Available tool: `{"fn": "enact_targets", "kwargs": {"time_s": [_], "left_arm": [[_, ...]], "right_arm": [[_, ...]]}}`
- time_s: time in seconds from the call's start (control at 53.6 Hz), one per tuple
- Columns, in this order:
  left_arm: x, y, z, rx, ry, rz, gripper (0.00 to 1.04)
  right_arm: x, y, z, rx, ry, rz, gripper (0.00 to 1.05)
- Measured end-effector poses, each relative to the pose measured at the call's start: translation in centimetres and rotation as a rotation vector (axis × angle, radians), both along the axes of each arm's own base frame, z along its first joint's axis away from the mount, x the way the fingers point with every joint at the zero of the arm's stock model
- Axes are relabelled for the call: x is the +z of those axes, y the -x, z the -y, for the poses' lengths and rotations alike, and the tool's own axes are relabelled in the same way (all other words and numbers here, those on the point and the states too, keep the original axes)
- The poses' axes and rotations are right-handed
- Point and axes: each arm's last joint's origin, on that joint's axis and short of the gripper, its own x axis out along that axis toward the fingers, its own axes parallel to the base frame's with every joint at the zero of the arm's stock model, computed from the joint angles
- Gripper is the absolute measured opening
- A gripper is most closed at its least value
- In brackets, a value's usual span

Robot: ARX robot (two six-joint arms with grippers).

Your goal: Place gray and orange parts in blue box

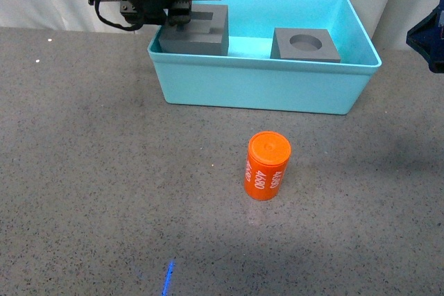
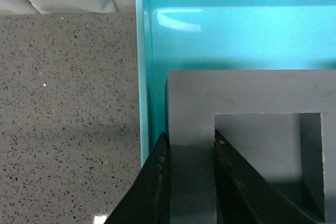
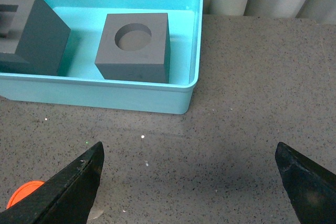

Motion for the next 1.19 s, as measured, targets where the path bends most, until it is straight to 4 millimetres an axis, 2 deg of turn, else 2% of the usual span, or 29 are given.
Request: {"fn": "enact_targets", "kwargs": {"time_s": [0.149, 0.429, 0.579, 0.709, 0.765, 0.915, 1.008, 1.176, 1.195], "left_arm": [[-0.8, -0.5, 0.6, -0.011, -0.016, -0.043, 0.17], [-0.6, -0.7, 1.1, -0.018, -0.018, -0.092, 0.17], [0.0, -0.9, 1.3, -0.013, -0.013, -0.064, 0.45], [1.0, -0.8, 1.2, -0.009, -0.002, -0.032, 0.61], [1.9, -0.6, 1.1, -0.003, 0.016, 0.004, 0.72], [5.2, 1.6, 0.1, 0.022, 0.013, 0.151, 1.0], [6.9, 4.1, -1.1, 0.006, 0.056, 0.258, 0.98], [7.3, 9.5, -3.6, 0.086, 0.109, 0.35, 0.98], [7.3, 10.7, -4.0, 0.099, 0.116, 0.378, 0.98]], "right_arm": [[0.0, 0.0, 0.0, 0.0, 0.0, 0.0, 0.95], [0.0, 0.0, 0.0, 0.0, 0.0, 0.0, 0.95], [0.0, 0.0, 0.0, 0.0, 0.0, 0.0, 0.95], [0.0, 0.0, 0.0, 0.0, 0.0, 0.0, 0.95], [0.0, 0.0, 0.0, 0.0, 0.0, 0.0, 0.95], [0.0, 0.0, 0.0, 0.0, 0.0, 0.0, 0.95], [0.0, 0.0, 0.0, 0.0, 0.0, 0.0, 0.95], [0.0, 0.0, 0.0, 0.0, 0.0, 0.0, 0.95], [0.0, 0.0, 0.0, 0.0, 0.0, 0.0, 0.95]]}}
